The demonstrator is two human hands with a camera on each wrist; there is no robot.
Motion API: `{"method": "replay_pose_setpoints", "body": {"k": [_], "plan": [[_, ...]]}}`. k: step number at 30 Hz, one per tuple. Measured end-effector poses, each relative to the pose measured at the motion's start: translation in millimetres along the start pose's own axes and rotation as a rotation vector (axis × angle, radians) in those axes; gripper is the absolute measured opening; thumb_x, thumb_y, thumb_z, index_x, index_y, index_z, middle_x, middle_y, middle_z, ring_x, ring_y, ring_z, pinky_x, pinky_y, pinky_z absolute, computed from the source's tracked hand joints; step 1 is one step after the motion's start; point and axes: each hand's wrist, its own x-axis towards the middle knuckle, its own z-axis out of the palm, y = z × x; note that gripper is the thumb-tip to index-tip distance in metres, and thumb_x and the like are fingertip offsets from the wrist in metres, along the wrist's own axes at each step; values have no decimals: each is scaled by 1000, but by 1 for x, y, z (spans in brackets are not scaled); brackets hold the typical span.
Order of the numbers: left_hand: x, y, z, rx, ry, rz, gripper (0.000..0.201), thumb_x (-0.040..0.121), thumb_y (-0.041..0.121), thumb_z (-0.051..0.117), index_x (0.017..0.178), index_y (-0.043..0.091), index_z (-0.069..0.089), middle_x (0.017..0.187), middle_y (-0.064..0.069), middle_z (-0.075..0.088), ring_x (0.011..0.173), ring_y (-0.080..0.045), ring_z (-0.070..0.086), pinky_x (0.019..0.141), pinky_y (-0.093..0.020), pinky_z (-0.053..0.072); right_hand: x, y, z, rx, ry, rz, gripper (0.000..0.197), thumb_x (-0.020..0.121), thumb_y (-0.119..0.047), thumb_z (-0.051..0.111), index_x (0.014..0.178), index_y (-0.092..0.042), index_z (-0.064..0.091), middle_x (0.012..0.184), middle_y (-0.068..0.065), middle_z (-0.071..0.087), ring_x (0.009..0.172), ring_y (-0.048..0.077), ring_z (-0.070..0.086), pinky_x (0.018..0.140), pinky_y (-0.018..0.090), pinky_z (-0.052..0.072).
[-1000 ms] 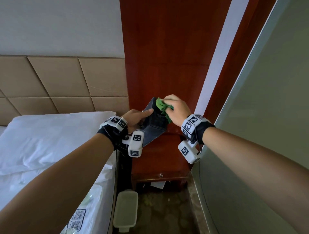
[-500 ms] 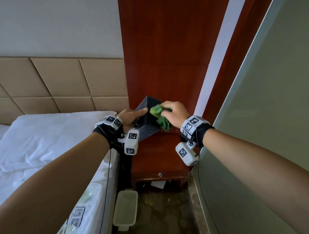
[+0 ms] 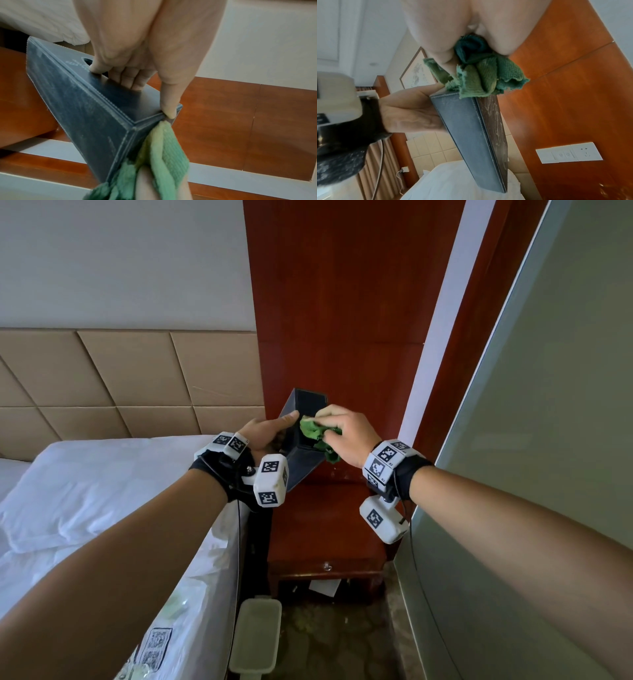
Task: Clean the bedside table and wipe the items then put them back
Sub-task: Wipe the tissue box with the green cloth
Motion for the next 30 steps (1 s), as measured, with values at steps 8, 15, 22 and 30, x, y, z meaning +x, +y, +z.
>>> {"method": "replay_pose_setpoints", "body": {"k": [8, 15, 22, 30], "plan": [[-3, 0, -1, 34, 55, -23, 48, 78, 57, 75, 75, 12, 56, 60, -1, 46, 60, -20, 46, 66, -36, 42, -14, -8, -17, 122, -74, 34, 29, 84, 4, 58, 105, -6, 76, 107, -5, 70, 102, 11, 64, 95, 24, 49], [1, 1, 2, 25, 66, 18, 96, 36, 67, 91, 104, 3, 65, 81, -11, 58, 74, -27, 57, 72, -39, 47, -9, -15, -42, 148, -66, 247, 28, 86, -3, 52, 80, -20, 74, 71, -8, 70, 69, 19, 64, 69, 29, 52], [0, 2, 1, 147, 64, 139, 110, 33, 71, 90, 108, -7, 69, 93, -18, 71, 86, -33, 67, 90, -47, 54, 5, -26, -60, 161, 40, 676, 38, 89, -33, 58, 57, -18, 45, 49, -4, 40, 45, 14, 39, 46, 25, 28], [-33, 5, 14, 556, 80, 366, 52, 87, 40, 72, 74, -8, 60, 60, -6, 38, 47, -6, 34, 51, -19, 27, 15, -38, -67, 87, -262, 842, 109, 66, -87, 55, 147, -15, 38, 144, 15, 45, 122, 34, 50, 84, 42, 40]]}}
